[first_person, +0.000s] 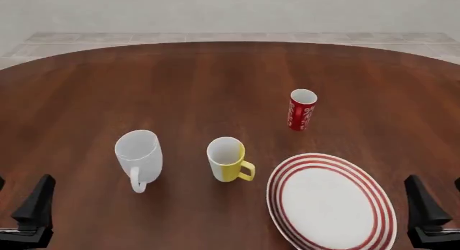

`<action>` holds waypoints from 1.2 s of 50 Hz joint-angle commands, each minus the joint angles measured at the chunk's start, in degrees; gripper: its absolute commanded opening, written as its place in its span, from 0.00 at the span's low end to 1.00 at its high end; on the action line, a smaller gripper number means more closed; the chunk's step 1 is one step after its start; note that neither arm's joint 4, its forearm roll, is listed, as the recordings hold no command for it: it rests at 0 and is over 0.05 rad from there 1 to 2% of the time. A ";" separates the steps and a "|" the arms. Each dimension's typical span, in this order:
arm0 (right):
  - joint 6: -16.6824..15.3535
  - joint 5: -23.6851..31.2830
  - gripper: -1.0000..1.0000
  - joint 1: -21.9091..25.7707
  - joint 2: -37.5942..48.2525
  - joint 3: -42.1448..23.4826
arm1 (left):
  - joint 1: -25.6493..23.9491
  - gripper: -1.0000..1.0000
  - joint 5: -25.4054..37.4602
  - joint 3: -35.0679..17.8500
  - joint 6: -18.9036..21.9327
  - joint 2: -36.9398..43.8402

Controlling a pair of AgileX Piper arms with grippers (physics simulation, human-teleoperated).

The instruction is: Pick up the red mug and put it on the plate

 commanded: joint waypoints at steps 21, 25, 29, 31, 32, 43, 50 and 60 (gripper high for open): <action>0.21 -0.33 1.00 -0.09 1.12 -0.10 | -2.44 1.00 -3.05 -0.05 1.98 -0.55; 0.44 -1.06 1.00 -0.23 1.89 -0.11 | -3.45 1.00 0.26 -4.54 1.30 1.24; 0.66 -1.24 1.00 -0.20 2.28 -0.25 | -3.95 1.00 -3.89 -2.95 0.91 2.88; 0.68 -1.78 1.00 -0.09 2.92 -0.24 | -5.40 1.00 -6.00 -5.05 0.36 6.94; 0.74 -1.97 1.00 -0.05 2.98 -0.09 | -6.40 1.00 -6.44 -6.08 0.50 7.79; 1.32 -2.21 1.00 -0.15 3.19 -0.07 | -13.56 1.00 -14.43 -12.80 3.27 21.50; 1.58 -2.39 1.00 -0.08 3.34 -0.08 | -18.24 1.00 -13.44 -24.64 2.71 32.34; 1.88 -2.84 1.00 -0.06 3.93 -0.19 | -25.47 1.00 -14.36 -33.19 3.86 40.55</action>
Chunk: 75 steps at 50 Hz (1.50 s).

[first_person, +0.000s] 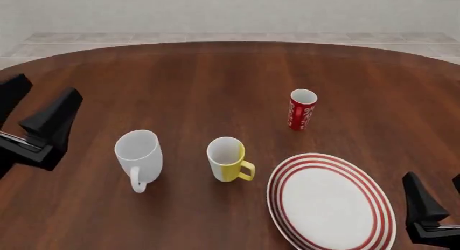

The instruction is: Pick up the red mug and put it on the plate

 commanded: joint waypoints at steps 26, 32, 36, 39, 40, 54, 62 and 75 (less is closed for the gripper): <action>0.92 -1.91 1.00 0.58 2.31 0.11 | -13.43 1.00 -10.98 -24.13 2.04 38.93; 0.85 -2.12 1.00 0.76 2.60 0.13 | -14.24 1.00 -10.88 -26.92 0.74 41.95; 1.04 -2.43 1.00 0.68 2.98 0.14 | -15.42 1.00 -10.79 -29.72 0.91 45.74; 1.06 -2.49 1.00 0.63 3.01 0.14 | -16.18 1.00 -10.17 -31.66 0.62 48.04; 1.11 -2.55 1.00 0.63 3.08 0.14 | -16.45 1.00 -9.69 -32.42 0.14 48.85; 1.45 -3.07 1.00 0.54 3.80 0.09 | -18.54 1.00 -7.61 -39.55 1.57 58.43; 1.32 -3.20 1.00 0.76 4.05 0.10 | -19.22 1.00 -7.40 -42.06 1.41 61.30; 1.60 -3.09 1.00 0.55 3.68 0.14 | -22.37 1.00 -6.78 -45.65 1.08 66.18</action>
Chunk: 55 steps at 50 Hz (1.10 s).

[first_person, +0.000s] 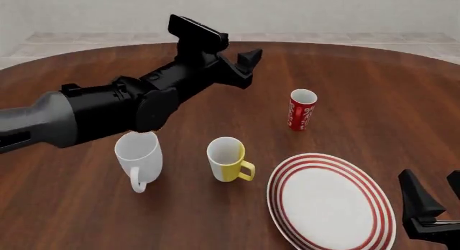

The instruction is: Pick up the red mug and put it on the plate

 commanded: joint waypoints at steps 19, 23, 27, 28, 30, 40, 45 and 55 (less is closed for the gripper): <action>0.07 -0.03 1.00 -0.04 -0.04 0.02 | -4.98 1.00 0.63 -5.05 -1.55 6.45; 0.04 -0.23 1.00 0.03 0.17 0.03 | -5.44 1.00 0.05 -5.41 -1.25 7.60; 0.01 0.00 1.00 0.05 -0.09 0.03 | -5.69 1.00 -0.37 -5.81 -1.23 8.88; 0.09 -0.01 1.00 -0.01 -0.08 0.03 | -5.80 1.00 -0.34 -6.10 -1.30 9.48; 0.06 0.00 1.00 -0.03 -0.11 0.02 | -5.88 1.00 -0.74 -6.31 -1.18 10.33; 0.14 0.45 1.00 0.02 -0.54 0.02 | -5.18 1.00 -0.55 -8.31 -1.87 13.99; 0.29 0.38 1.00 -0.01 -0.47 0.02 | -4.88 1.00 -0.70 -8.87 -1.84 15.04; 0.54 0.29 1.00 -0.09 -0.30 -0.02 | -4.28 1.00 -0.54 -10.79 -1.37 17.27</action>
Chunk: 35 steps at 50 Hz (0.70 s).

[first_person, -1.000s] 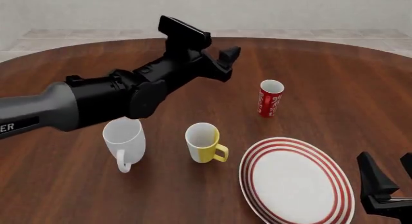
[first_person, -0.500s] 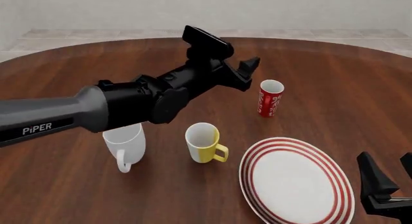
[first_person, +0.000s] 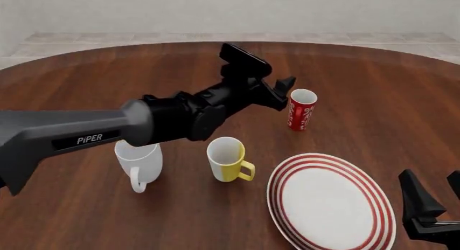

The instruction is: Pick up the red mug and put it on the plate

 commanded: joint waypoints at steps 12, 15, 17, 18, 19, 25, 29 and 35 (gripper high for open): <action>0.22 -1.01 1.00 0.01 1.26 -0.02 | 0.47 1.00 -0.64 -3.42 0.33 6.25; 0.21 -1.37 1.00 0.01 1.68 -0.01 | 0.54 1.00 -0.41 -4.02 0.34 6.80; 0.29 -1.39 1.00 0.01 1.75 -0.01 | 0.54 1.00 -0.45 -4.27 0.27 7.26; 0.30 -1.56 1.00 0.01 1.95 -0.01 | 0.48 1.00 -0.53 -4.33 0.28 7.38; 0.31 -1.69 1.00 0.00 2.08 -0.01 | 0.48 1.00 -0.49 -4.46 0.28 7.51; 0.34 -1.77 1.00 -0.01 2.20 -0.01 | -0.07 1.00 -0.57 -5.26 0.17 8.78; 0.08 -1.47 1.00 0.03 1.87 -0.01 | -0.10 1.00 -0.52 -5.64 0.12 9.17; 0.08 -1.34 1.00 0.11 1.73 -0.02 | -0.31 1.00 -0.88 -5.87 0.32 10.00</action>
